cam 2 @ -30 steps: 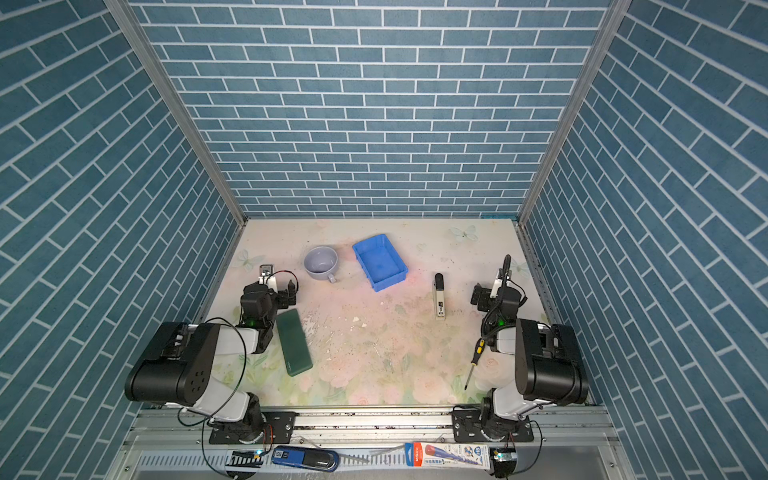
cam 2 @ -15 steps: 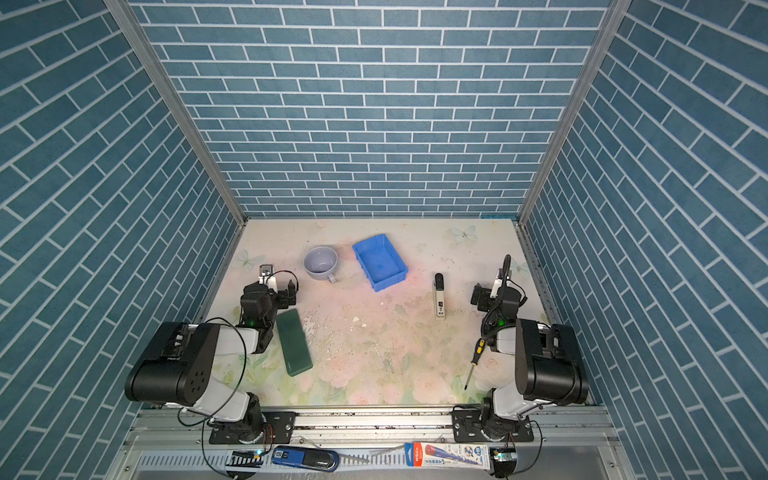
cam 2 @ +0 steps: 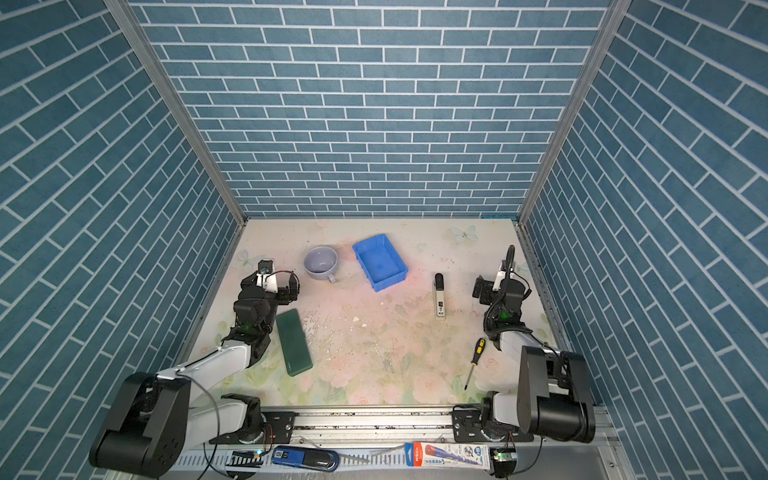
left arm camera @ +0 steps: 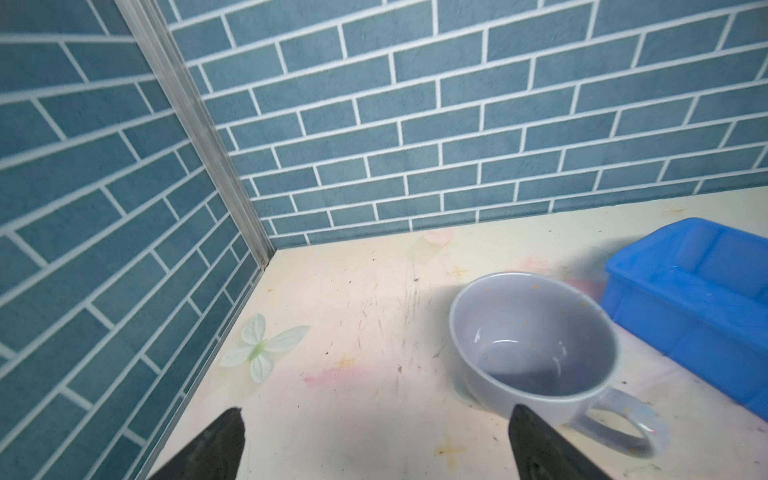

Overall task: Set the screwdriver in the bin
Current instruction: 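Lower the right gripper over the yellow-handled screwdriver while the left arm reaches forward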

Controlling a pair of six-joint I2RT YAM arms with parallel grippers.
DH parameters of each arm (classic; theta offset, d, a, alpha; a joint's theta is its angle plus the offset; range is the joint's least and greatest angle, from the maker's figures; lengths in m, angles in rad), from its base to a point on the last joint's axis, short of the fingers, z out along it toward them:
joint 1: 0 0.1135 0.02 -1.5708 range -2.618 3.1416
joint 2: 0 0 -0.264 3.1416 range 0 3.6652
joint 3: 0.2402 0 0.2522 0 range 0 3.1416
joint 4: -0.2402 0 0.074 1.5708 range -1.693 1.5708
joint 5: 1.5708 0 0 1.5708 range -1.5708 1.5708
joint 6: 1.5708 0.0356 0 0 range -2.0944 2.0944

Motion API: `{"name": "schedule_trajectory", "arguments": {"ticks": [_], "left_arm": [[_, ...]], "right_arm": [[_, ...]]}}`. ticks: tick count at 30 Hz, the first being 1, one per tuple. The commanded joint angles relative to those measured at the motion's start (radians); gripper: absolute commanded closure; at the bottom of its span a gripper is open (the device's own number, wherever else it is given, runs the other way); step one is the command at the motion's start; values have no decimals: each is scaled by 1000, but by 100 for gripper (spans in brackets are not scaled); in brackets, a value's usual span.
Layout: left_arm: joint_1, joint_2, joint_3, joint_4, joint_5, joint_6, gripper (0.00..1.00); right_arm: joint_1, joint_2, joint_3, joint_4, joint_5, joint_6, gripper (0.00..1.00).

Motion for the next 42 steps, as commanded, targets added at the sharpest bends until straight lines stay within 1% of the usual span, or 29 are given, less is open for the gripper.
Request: {"name": "schedule_trajectory", "arguments": {"ticks": [1, 4, 8, 12, 15, 20, 22, 24, 26, 30, 33, 37, 40, 42], "left_arm": [[-70, -72, 60, -182, -1, 47, 0], [-145, -120, 100, -281, 58, 63, 0], [-246, -148, 156, -410, 166, 83, 0], [-364, -154, 172, -431, 215, 99, 0], [-444, -152, 194, -462, 250, 140, 0], [-506, -119, 246, -513, 383, 150, 0], [-520, -92, 262, -516, 427, 136, 0], [-528, -59, 258, -462, 484, 88, 0], [-548, -24, 254, -400, 520, 66, 0], [-601, 47, 281, -378, 593, 69, 0], [-628, 88, 293, -364, 646, 78, 0], [-651, 132, 290, -345, 682, 92, 0], [-664, 151, 285, -342, 682, 112, 0], [-666, 155, 277, -329, 679, 113, 0]], "right_arm": [[35, -80, 81, -243, 48, 24, 1], [60, -139, 146, -433, 52, 84, 1], [118, -202, 217, -626, 38, 119, 1], [185, -232, 308, -852, 55, 141, 1], [228, -281, 337, -964, 96, 180, 1], [243, -353, 356, -1119, 130, 283, 1], [241, -356, 348, -1156, 141, 293, 1], [237, -345, 327, -1178, 155, 296, 1], [221, -325, 310, -1206, 158, 340, 1], [167, -289, 261, -1231, 70, 457, 2], [139, -262, 228, -1229, 3, 495, 3], [127, -199, 213, -1237, -43, 508, 2], [126, -172, 191, -1230, -53, 518, 7], [124, -149, 173, -1226, -36, 522, 11]]}}
